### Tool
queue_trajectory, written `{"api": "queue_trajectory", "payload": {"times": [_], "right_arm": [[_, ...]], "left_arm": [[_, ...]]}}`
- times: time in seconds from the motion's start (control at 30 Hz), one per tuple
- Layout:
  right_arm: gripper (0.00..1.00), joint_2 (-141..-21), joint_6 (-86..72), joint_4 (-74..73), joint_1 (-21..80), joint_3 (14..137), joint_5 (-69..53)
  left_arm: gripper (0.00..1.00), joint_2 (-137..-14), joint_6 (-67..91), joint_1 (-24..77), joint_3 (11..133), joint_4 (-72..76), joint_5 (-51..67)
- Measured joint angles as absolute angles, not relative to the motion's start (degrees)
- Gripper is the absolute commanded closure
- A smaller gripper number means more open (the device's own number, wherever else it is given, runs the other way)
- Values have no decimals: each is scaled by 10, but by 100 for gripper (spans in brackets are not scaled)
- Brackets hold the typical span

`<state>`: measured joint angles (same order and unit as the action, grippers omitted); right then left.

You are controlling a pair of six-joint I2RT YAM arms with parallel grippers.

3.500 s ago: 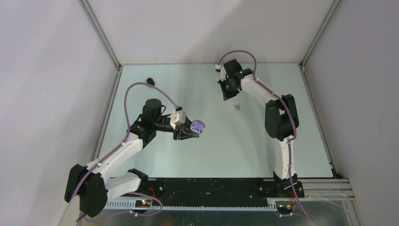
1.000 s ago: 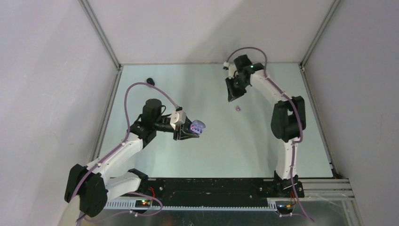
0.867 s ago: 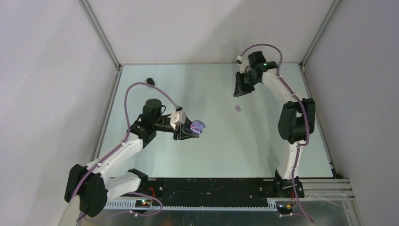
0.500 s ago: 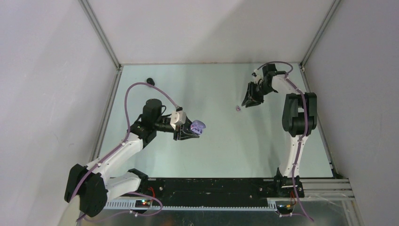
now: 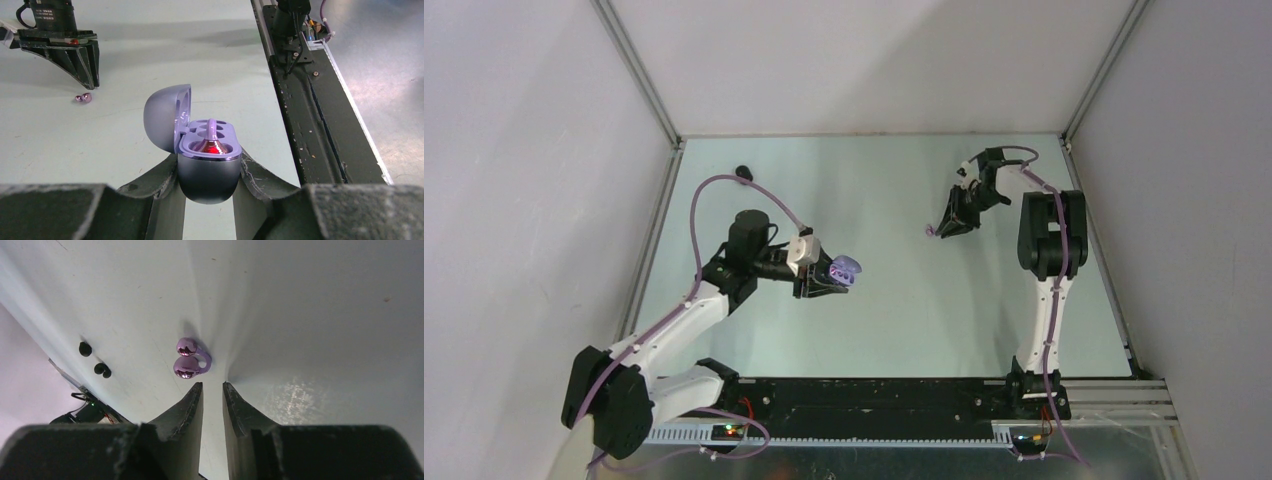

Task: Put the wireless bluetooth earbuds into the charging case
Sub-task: Adjust the earbud at the center of the board.

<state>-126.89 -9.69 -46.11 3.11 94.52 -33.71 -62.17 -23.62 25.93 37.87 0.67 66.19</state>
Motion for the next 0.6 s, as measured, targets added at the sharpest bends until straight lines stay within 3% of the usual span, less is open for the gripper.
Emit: {"api": "queue_trajectory", "payload": {"times": [0.6], "right_arm": [[74,-1274,-105,-456,43,967,-314]], "left_arm": [[100,-626,-236,259,379,2,662]]}}
